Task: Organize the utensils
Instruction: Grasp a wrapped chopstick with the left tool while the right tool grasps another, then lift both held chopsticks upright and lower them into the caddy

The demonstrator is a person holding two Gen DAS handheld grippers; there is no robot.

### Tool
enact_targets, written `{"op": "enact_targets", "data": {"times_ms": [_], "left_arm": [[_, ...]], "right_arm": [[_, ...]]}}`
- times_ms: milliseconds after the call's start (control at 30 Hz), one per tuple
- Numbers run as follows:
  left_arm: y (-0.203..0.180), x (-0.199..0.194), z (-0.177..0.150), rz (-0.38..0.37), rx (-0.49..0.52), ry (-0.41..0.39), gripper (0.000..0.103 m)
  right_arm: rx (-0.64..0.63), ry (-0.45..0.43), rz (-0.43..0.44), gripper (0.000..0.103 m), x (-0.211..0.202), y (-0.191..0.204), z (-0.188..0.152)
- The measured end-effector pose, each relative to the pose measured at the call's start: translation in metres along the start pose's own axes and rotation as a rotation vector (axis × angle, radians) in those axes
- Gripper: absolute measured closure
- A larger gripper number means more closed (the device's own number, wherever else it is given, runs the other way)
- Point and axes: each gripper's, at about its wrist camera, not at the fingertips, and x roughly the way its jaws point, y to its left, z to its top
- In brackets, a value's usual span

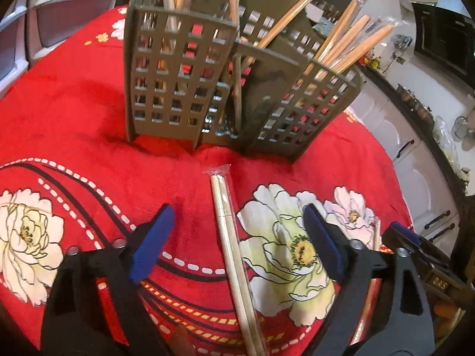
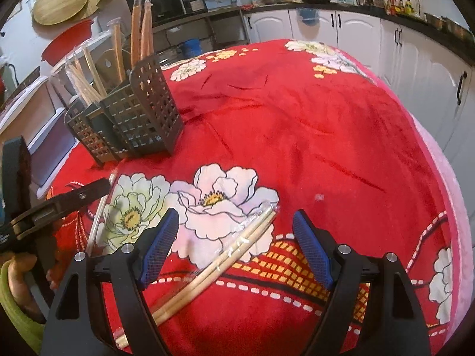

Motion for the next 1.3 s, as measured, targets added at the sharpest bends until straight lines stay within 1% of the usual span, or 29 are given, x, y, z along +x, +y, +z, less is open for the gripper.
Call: {"op": "enact_targets", "data": {"times_ms": [100, 133, 167, 200, 233, 333, 400, 467, 533, 567, 633, 700, 833, 967, 1033, 1167, 1300], "left_arm": [[-0.004, 0.004, 0.003, 0.009, 0.013, 0.007, 0.029], [-0.005, 0.006, 0.006, 0.008, 0.013, 0.008, 0.031], [-0.007, 0.008, 0.008, 0.007, 0.012, 0.01, 0.034], [-0.008, 0.01, 0.01, 0.01, 0.013, 0.013, 0.035], [-0.01, 0.012, 0.012, 0.017, 0.015, 0.017, 0.037], [-0.013, 0.019, 0.017, 0.036, 0.022, 0.021, 0.04], [-0.013, 0.022, 0.02, 0.043, 0.02, 0.022, 0.044], [-0.012, 0.024, 0.023, 0.063, 0.018, 0.023, 0.054], [-0.01, 0.026, 0.026, 0.08, 0.02, 0.027, 0.057], [-0.011, 0.027, 0.027, 0.095, 0.025, 0.03, 0.06], [-0.016, 0.031, 0.029, 0.117, 0.039, 0.03, 0.062], [-0.022, 0.033, 0.029, 0.138, 0.055, 0.026, 0.066], [-0.019, 0.033, 0.032, 0.159, 0.066, 0.017, 0.083], [-0.006, 0.03, 0.036, 0.127, 0.03, 0.022, 0.094], [-0.003, 0.026, 0.035, 0.111, 0.022, 0.02, 0.097], [0.011, 0.015, 0.033, 0.05, -0.004, 0.018, 0.097], [0.025, -0.007, 0.029, 0.017, -0.023, -0.013, 0.097]], "right_arm": [[0.011, 0.022, 0.023, 0.027, 0.004, -0.001, -0.002], [0.021, 0.037, 0.029, 0.027, 0.007, -0.002, -0.003], [0.032, 0.05, 0.036, 0.031, 0.01, -0.003, -0.004], [0.042, 0.066, 0.047, 0.04, 0.013, -0.003, -0.005], [0.045, 0.077, 0.051, 0.043, 0.015, -0.002, -0.006], [0.026, 0.081, 0.035, 0.047, 0.021, 0.003, -0.005], [0.039, 0.078, 0.049, 0.053, 0.024, 0.004, -0.001], [0.028, 0.079, 0.048, 0.056, 0.029, 0.006, 0.001], [0.002, 0.073, 0.042, 0.059, 0.035, 0.009, 0.004], [-0.003, 0.071, 0.039, 0.062, 0.038, 0.009, 0.006], [0.007, 0.075, 0.052, 0.07, 0.042, 0.007, 0.011], [0.015, 0.075, 0.059, 0.08, 0.047, 0.004, 0.016], [0.023, 0.068, 0.067, 0.086, 0.051, 0.003, 0.021], [0.033, 0.065, 0.087, 0.09, 0.05, 0.005, 0.026], [0.023, 0.05, 0.097, 0.091, 0.045, 0.011, 0.029], [-0.018, -0.01, 0.106, 0.092, 0.028, 0.027, 0.034], [-0.072, -0.062, 0.098, 0.092, 0.012, 0.043, 0.041]]}}
